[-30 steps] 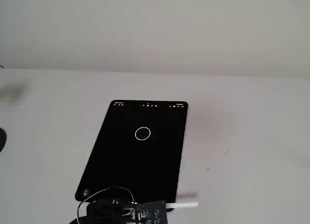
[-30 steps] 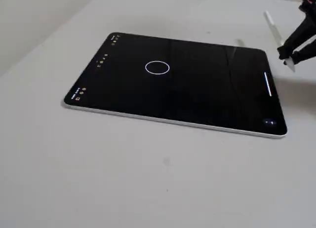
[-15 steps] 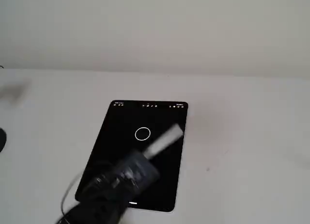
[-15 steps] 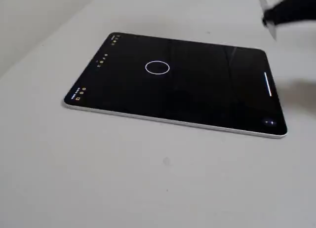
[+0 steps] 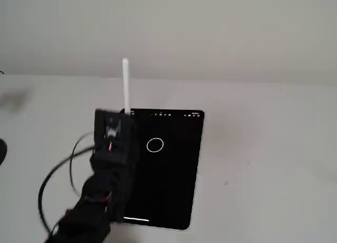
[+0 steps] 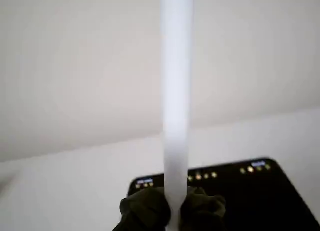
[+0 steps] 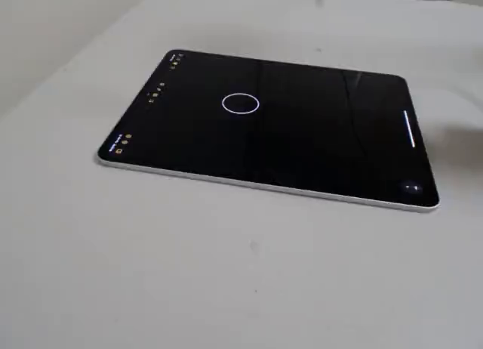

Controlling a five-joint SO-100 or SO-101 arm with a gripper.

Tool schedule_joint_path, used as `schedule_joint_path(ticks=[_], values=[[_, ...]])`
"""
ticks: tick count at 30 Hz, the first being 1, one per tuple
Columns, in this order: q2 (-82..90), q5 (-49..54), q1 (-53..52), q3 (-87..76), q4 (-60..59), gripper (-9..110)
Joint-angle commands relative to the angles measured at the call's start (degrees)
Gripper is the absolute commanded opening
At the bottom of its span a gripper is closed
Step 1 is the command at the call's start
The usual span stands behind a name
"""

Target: Draw 2 dots in a circle representing the eyes of a stickman

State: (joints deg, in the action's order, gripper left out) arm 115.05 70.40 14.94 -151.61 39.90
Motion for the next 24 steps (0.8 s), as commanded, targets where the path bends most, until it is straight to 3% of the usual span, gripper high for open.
schedule_joint_path(ticks=[1, 12, 24], values=[[-12.7, 0.6, 1.3, 12.7, 6.9, 0], [-33.1, -0.5, 0.4, 26.8, 8.5, 0], [-40.6, -0.2, -0.6, 30.2, 7.5, 0]])
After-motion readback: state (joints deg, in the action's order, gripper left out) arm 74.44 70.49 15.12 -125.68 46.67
